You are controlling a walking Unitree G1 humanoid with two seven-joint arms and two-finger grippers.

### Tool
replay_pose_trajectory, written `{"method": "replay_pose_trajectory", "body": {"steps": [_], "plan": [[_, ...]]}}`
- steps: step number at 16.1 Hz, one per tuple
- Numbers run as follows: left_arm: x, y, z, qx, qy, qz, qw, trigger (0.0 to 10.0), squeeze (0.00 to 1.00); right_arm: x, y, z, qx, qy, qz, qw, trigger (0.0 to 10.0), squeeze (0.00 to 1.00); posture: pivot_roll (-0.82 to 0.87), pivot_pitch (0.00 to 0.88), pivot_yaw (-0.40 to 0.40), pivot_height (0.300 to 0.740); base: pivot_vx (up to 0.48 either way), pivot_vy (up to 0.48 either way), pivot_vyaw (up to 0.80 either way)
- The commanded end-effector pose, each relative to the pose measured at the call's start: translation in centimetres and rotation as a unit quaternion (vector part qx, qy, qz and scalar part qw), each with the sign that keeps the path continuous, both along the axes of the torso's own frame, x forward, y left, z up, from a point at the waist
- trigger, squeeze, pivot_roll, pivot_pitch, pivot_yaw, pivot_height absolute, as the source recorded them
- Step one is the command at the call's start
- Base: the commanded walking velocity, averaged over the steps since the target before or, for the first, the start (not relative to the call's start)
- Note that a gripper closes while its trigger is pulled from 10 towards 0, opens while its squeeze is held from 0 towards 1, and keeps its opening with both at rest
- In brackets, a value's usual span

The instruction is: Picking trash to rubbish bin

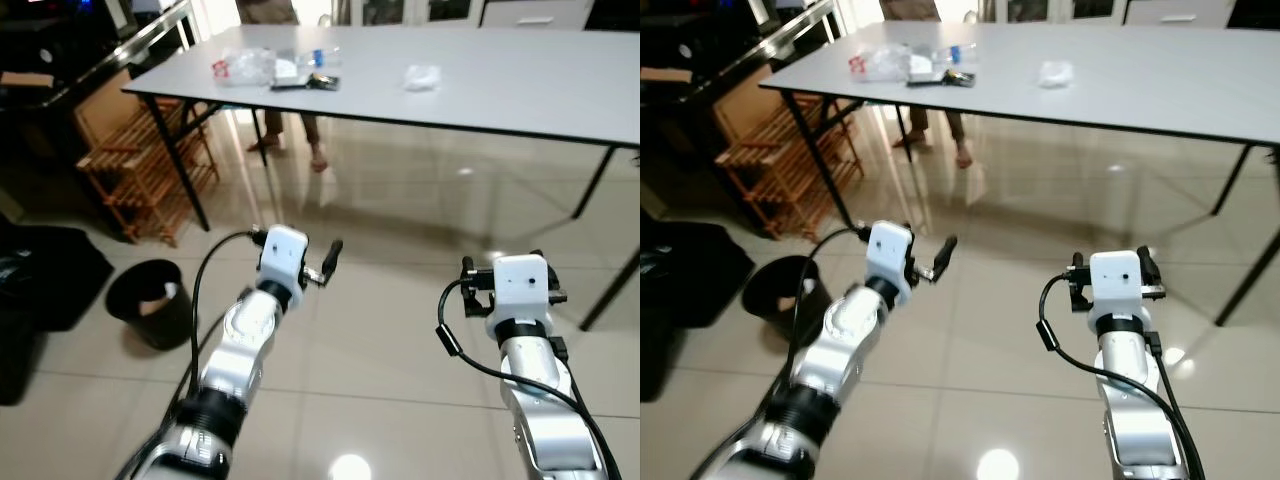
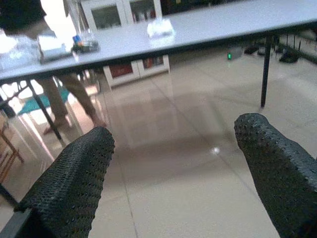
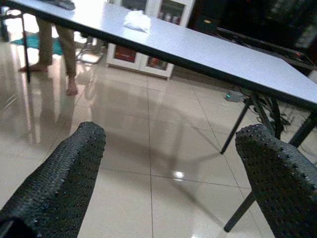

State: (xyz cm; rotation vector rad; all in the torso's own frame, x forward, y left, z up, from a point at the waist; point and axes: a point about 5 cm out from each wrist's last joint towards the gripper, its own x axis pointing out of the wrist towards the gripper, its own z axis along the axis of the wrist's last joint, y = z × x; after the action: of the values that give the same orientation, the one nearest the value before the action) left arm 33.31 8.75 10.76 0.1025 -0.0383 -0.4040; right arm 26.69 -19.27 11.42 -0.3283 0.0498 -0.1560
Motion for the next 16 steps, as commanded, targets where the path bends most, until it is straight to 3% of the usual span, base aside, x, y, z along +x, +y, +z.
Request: {"method": "replay_pose_trajectory", "body": {"steps": [1, 4, 7, 10, 12, 14, 16], "plan": [[0.4, 1.4, -0.1, 0.004, 0.001, 0.025, 1.000, 10.0, 0.00, 0.5, 0.8, 0.6, 0.002, -0.007, 0.024, 1.000, 10.0, 0.00, -0.16, 0.000, 0.079, 0.740, 0.000, 0.000, 0.00], [0.8, 1.2, 0.0, -0.012, -0.004, 0.058, 0.998, 10.0, 0.00, 1.0, 1.0, 0.8, -0.012, 0.000, 0.056, 0.998, 10.0, 0.00, -0.14, 0.003, 0.014, 0.740, 0.000, 0.000, 0.00], [0.3, 0.6, -0.5, -0.034, -0.001, 0.082, 0.996, 10.0, 0.00, 1.8, 1.2, 0.7, -0.022, 0.010, 0.083, 0.996, 10.0, 0.00, -0.11, 0.000, -0.027, 0.740, 0.000, 0.000, 0.00], [0.4, 1.4, -0.3, -0.032, -0.009, 0.093, 0.995, 10.0, 0.00, 2.9, 2.7, 1.2, -0.016, 0.004, 0.108, 0.994, 10.0, 0.00, -0.07, 0.012, -0.040, 0.740, 0.000, 0.000, 0.00], [0.3, 2.4, -0.2, -0.029, -0.020, 0.122, 0.992, 10.0, 0.00, 2.8, 3.6, 0.5, -0.014, 0.016, 0.131, 0.991, 10.0, 0.00, -0.03, 0.011, -0.038, 0.740, 0.000, 0.000, 0.00], [0.4, 2.2, -0.1, -0.038, -0.019, 0.136, 0.990, 10.0, 0.00, 2.8, 3.3, 0.3, -0.025, 0.019, 0.139, 0.990, 10.0, 0.00, -0.04, 0.001, -0.027, 0.740, 0.000, 0.000, 0.00], [0.3, 1.7, -0.3, -0.032, -0.019, 0.113, 0.993, 10.0, 0.00, 3.3, 3.0, 0.2, -0.027, 0.017, 0.134, 0.990, 10.0, 0.00, -0.04, 0.000, -0.010, 0.740, 0.000, 0.000, 0.00]]}}
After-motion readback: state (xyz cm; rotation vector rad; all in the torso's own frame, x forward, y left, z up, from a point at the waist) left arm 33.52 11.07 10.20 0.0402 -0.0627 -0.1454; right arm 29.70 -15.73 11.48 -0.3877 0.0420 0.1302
